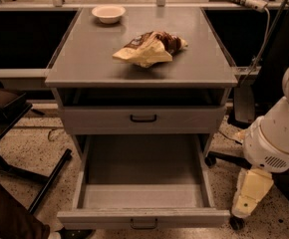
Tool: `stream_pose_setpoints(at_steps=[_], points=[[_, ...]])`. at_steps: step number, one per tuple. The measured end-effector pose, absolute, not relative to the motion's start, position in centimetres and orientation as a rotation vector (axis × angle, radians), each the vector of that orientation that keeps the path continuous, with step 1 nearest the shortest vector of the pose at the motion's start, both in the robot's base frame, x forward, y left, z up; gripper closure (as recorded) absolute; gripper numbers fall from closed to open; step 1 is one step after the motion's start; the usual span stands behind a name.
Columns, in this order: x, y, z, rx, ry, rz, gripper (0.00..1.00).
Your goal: Close middle drawer
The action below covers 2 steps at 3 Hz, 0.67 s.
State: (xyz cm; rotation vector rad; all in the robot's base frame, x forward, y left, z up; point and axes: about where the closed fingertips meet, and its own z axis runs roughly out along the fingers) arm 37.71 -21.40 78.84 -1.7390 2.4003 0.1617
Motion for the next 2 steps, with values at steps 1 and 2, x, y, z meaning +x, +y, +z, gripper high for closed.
stream_pose_setpoints(at_steps=[1, 2], points=[[36.6, -21.3, 75.4, -1.756, 2.433, 0.261, 0.0], [33.8, -20.3, 68.0, -1.795, 2.474, 0.454, 0.0]])
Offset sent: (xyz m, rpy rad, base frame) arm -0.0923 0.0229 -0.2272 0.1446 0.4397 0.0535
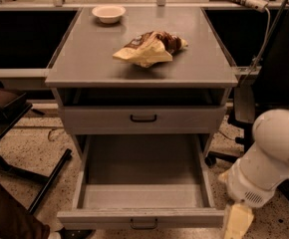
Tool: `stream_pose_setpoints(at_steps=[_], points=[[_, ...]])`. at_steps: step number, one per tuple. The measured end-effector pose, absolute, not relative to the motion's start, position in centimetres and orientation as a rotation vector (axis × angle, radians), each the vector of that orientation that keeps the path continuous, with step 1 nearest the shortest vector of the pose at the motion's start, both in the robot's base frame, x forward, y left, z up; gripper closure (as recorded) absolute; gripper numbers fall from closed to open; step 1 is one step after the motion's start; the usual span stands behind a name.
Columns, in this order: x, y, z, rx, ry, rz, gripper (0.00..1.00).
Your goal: Close middle drawer
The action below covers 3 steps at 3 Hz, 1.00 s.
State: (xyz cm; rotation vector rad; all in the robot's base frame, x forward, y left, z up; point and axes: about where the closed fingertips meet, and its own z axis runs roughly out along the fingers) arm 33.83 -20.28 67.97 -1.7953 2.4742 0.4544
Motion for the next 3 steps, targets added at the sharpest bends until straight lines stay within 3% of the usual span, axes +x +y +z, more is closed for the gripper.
stream_pose_setpoints(at_steps=[3], points=[[26.5, -16.8, 51.7, -2.019, 2.437, 0.932, 0.0]])
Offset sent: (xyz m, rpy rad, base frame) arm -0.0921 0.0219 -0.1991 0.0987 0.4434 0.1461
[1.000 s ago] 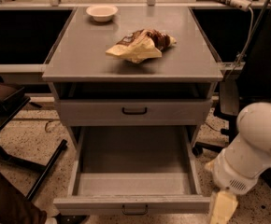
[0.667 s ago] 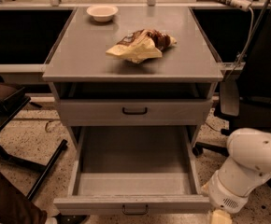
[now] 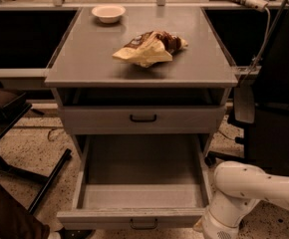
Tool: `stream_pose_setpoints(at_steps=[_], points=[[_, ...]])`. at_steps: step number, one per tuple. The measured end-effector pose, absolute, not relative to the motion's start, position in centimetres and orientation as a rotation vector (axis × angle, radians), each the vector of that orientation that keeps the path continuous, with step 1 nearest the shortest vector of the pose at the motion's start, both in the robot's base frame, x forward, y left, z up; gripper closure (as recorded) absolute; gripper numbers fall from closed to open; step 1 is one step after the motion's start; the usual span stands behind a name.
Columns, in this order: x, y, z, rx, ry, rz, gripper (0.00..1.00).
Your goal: Close middle drawer
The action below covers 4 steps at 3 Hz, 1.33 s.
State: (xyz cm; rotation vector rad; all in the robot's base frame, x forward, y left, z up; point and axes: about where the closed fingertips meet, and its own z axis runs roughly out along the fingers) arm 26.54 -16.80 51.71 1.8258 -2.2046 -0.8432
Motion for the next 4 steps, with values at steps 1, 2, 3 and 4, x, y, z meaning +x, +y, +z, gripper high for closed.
stream_pose_setpoints(at_steps=[1, 2, 3, 4], points=[[26.4, -15.1, 50.4, 1.99, -2.135, -0.906, 0.0], [26.4, -15.1, 50.4, 1.99, -2.135, -0.906, 0.0], [27.5, -15.2, 47.6, 1.971, -2.186, -0.939, 0.0], [29.8, -15.2, 44.1, 1.954, -2.262, -0.981, 0.0]])
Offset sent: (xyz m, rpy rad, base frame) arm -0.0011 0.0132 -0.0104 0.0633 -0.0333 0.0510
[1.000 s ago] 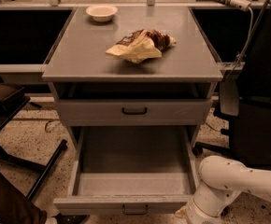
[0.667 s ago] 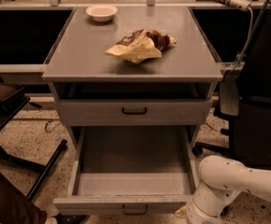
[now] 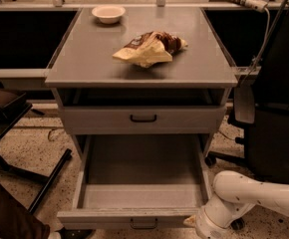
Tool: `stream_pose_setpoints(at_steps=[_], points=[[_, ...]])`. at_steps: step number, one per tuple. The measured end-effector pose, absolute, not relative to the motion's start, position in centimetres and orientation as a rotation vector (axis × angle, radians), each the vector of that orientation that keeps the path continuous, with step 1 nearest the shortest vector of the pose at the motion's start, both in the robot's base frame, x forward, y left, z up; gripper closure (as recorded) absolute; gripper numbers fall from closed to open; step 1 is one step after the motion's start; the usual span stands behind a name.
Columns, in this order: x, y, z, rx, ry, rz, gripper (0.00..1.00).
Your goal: Close middle drawer
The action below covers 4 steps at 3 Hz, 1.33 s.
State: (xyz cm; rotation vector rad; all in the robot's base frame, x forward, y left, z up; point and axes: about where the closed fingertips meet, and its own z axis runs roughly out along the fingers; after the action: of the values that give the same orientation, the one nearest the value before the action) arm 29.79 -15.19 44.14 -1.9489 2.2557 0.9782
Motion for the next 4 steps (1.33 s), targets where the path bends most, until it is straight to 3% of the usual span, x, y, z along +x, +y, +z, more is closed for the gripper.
stream_pose_setpoints(at_steps=[3, 4], points=[[33.6, -15.6, 41.3, -1.744, 2.184, 0.92, 0.0], [35.4, -13.0, 42.2, -1.793, 2.104, 0.917, 0.0]])
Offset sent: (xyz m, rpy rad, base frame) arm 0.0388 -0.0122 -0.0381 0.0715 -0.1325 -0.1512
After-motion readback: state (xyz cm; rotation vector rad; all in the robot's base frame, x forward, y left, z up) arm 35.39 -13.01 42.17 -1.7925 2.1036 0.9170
